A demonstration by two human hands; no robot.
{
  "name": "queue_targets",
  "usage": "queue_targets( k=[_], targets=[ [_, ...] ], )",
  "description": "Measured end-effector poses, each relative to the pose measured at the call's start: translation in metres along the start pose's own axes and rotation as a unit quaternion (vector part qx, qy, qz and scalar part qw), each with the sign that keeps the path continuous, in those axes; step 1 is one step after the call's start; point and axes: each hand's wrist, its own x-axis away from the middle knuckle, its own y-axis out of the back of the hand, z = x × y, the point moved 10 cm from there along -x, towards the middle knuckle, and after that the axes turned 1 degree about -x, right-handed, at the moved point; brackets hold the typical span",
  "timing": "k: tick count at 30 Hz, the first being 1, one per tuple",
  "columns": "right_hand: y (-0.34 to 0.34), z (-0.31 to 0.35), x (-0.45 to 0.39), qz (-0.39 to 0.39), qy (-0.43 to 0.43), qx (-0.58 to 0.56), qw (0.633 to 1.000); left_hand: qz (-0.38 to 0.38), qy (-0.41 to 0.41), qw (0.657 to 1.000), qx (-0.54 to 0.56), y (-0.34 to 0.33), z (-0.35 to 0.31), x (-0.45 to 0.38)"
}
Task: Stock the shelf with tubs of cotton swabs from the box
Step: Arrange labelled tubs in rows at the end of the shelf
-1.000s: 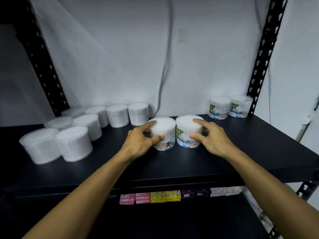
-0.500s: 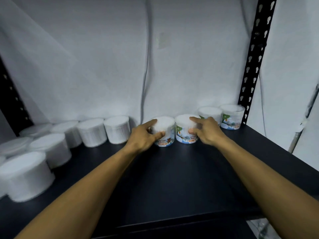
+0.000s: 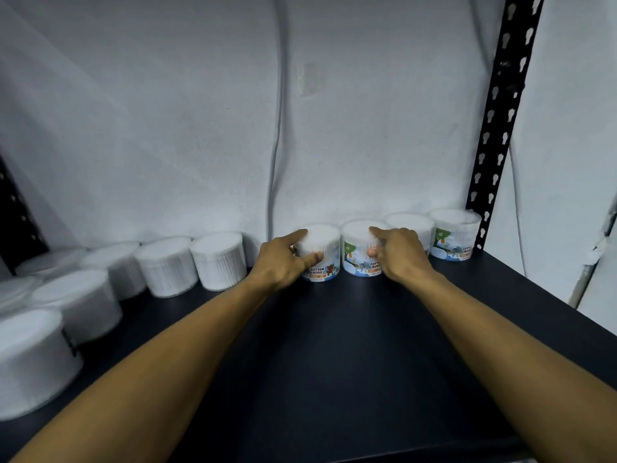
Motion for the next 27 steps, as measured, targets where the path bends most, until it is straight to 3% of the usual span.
queue_targets(
  k=[8, 27],
  targets=[
    [-0.002, 0.011, -0.004, -0.015, 0.034, 0.069, 0.997, -0.010, 0.002, 1.000, -0.013, 0.001, 0.000, -0.007],
    [-0.008, 0.008, -0.009, -0.005, 0.028, 0.102, 0.994, -0.031, -0.036, 0.995, -0.091, -0.002, -0.003, -0.009]
  ],
)
